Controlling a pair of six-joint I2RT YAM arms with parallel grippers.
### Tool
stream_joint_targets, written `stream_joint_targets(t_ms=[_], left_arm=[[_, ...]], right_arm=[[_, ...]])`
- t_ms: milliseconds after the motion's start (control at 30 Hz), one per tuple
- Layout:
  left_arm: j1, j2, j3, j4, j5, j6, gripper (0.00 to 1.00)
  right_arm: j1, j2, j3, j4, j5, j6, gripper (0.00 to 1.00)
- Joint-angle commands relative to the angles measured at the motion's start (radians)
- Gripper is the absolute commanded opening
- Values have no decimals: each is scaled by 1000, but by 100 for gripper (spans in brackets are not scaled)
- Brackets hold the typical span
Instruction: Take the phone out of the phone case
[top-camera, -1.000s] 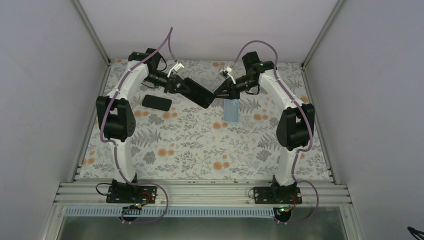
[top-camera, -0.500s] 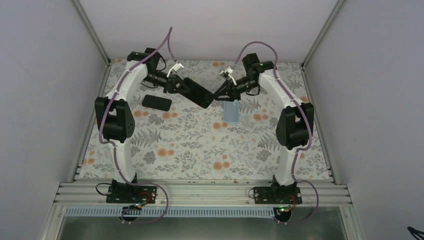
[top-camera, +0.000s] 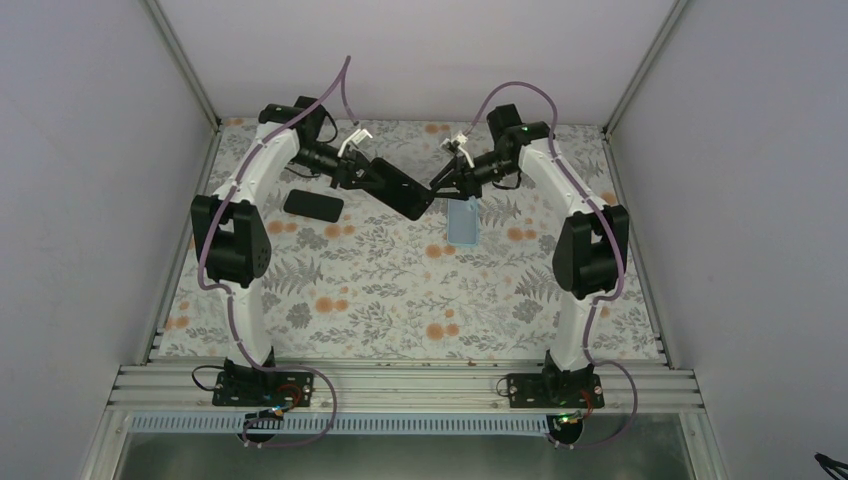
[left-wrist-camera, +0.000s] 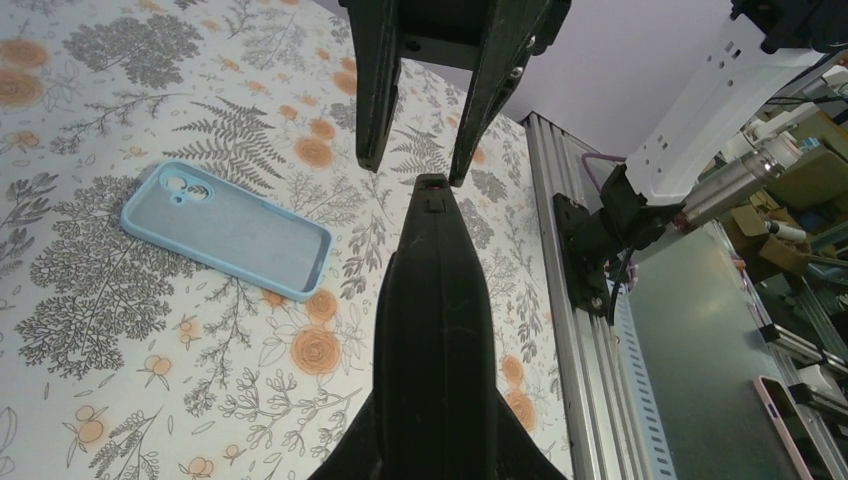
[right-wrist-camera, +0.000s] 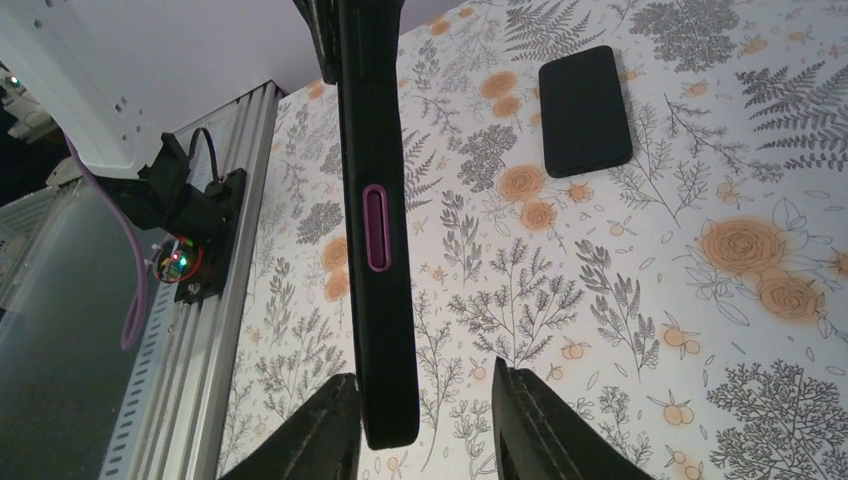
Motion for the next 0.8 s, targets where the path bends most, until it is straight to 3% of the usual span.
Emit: stream_joint_targets(t_ms=[0, 133, 300, 767], left_arm=[[-1, -54, 10, 6, 80, 29, 2], [0, -60, 4, 6, 77, 31, 2], [0, -60, 13, 6, 88, 27, 2], [-3, -52, -11, 6, 70, 50, 2]], right_arm=[[-11, 31, 20, -32, -28, -24, 33], [-14, 55, 40, -94, -54, -75, 24], [-14, 69, 43, -139, -59, -117, 25], [-21, 53, 59, -200, -111, -184, 7]])
